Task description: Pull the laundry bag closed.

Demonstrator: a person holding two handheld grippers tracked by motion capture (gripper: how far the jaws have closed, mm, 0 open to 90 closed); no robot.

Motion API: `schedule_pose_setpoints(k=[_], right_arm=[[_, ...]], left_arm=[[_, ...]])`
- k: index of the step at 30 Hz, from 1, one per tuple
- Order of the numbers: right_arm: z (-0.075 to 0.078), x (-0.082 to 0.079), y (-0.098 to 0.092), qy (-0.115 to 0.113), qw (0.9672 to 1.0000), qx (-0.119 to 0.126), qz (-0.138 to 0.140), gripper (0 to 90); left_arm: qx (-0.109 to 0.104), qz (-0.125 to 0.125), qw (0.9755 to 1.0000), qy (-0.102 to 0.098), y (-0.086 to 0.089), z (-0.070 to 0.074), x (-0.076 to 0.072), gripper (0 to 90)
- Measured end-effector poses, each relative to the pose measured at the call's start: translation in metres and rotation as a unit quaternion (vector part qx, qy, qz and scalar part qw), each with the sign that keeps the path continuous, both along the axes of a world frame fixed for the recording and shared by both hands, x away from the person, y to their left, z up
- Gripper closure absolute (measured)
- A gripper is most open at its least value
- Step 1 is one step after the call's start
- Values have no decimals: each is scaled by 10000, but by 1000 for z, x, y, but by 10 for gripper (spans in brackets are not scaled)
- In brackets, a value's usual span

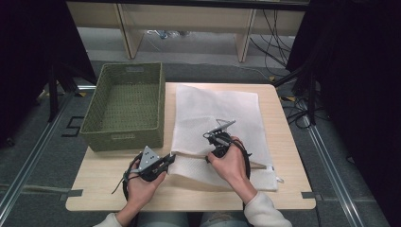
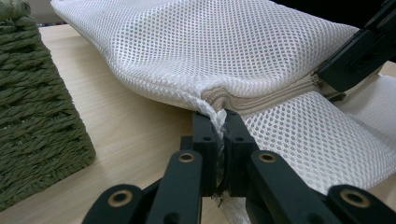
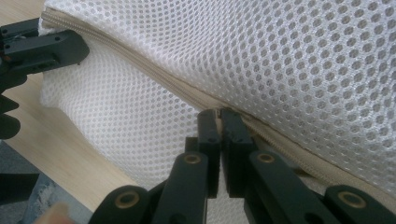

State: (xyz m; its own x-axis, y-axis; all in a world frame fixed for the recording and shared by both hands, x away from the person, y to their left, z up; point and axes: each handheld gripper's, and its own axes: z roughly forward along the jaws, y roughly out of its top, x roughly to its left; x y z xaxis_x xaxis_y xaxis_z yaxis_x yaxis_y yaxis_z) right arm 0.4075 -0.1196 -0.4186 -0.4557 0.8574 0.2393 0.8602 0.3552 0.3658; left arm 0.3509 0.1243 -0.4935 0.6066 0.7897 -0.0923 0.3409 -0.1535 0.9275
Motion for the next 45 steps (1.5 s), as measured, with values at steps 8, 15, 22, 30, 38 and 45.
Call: schedule_pose_setpoints(k=[8, 15, 22, 30, 38, 45], right_arm=[[2, 0, -3, -65, 9998, -173, -75, 886], [2, 1, -4, -32, 9999, -146, -76, 886], [2, 1, -7, 1, 9998, -168, -131, 886], [3, 1, -11, 10, 9997, -179, -157, 886], [4, 1, -12, 18, 9996, -219, -165, 885], [5, 2, -15, 55, 9996, -232, -154, 886]], left_arm=[[9, 5, 10000, 25, 0, 0, 0, 848], [2, 21, 10000, 22, 0, 0, 0, 848], [2, 3, 10000, 18, 0, 0, 0, 848], [-5, 24, 10000, 24, 0, 0, 0, 848], [13, 13, 10000, 14, 0, -1, 0, 848], [21, 18, 10000, 20, 0, -1, 0, 847]])
